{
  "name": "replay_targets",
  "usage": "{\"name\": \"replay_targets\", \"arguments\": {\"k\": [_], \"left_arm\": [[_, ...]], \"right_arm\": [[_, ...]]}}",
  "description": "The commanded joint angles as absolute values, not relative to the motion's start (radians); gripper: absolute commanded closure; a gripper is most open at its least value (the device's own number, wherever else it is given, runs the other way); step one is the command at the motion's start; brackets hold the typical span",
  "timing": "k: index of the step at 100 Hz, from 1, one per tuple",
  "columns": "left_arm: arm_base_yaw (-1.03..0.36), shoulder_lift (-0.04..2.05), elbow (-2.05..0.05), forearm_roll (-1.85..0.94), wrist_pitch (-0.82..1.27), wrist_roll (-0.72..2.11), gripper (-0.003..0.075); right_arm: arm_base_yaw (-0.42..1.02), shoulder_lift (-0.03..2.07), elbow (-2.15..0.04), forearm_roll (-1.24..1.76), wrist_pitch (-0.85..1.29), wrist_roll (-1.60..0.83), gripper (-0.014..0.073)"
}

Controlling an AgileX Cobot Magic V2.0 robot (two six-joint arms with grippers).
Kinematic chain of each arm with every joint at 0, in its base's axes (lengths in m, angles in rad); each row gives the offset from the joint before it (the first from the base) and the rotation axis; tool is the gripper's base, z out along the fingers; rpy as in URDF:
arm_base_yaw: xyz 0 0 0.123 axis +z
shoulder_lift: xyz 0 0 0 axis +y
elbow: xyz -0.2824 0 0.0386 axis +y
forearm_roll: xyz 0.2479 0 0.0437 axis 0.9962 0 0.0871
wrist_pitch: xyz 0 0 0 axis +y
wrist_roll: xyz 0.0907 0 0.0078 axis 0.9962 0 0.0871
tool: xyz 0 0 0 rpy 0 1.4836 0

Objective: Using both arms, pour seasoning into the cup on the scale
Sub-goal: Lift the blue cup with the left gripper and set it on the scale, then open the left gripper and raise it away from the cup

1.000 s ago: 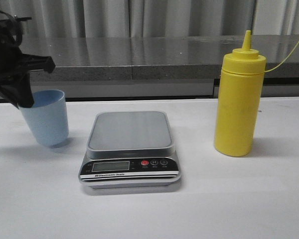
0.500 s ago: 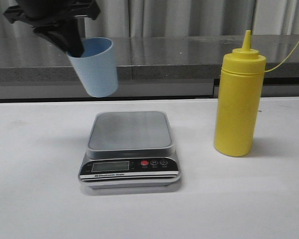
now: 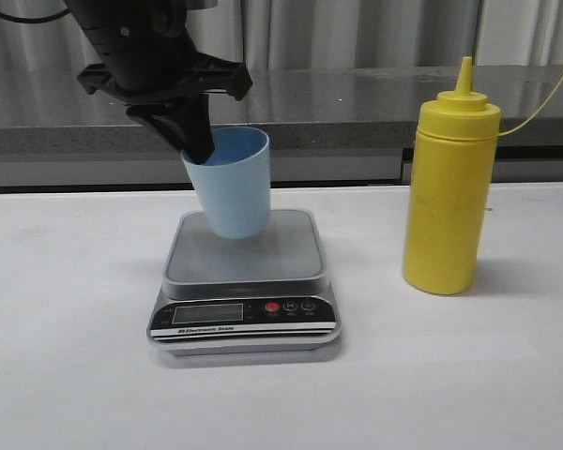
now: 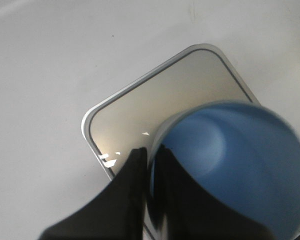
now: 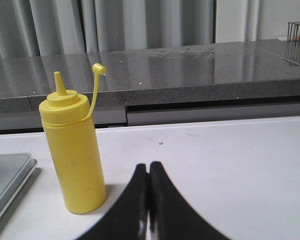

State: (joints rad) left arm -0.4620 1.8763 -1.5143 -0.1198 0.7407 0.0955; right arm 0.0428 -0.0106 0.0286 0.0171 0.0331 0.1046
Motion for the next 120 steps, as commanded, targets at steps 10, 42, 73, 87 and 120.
{"name": "replay_targets", "arguments": {"k": [10,42,73,87,120], "left_arm": [[-0.47,1.839,-1.549,-0.158,0.693,0.097,0.0714],[-0.47,1.835,-1.551,-0.16,0.693,0.097,0.0355],[-0.47,1.75,-1.551,-0.16,0.671,0.091,0.0451],[-0.455,1.692,-1.549,-0.16,0.676,0.09,0.068],[-0.34,1.481,-1.407,-0.16,0.661,0.09,0.074]], "right_arm": [[0.039,-0.034,0.013,0.013,-0.054,0.103,0.0662],[0.039,-0.034,0.013,0.013,-0.054,0.103,0.0662],[0.039,-0.034,0.013,0.013,-0.054,0.103,0.0662],[0.039,-0.034,0.013,0.013,-0.054,0.103,0.0662],[0.039,-0.034,0.013,0.013,-0.054,0.103,0.0662]]}}
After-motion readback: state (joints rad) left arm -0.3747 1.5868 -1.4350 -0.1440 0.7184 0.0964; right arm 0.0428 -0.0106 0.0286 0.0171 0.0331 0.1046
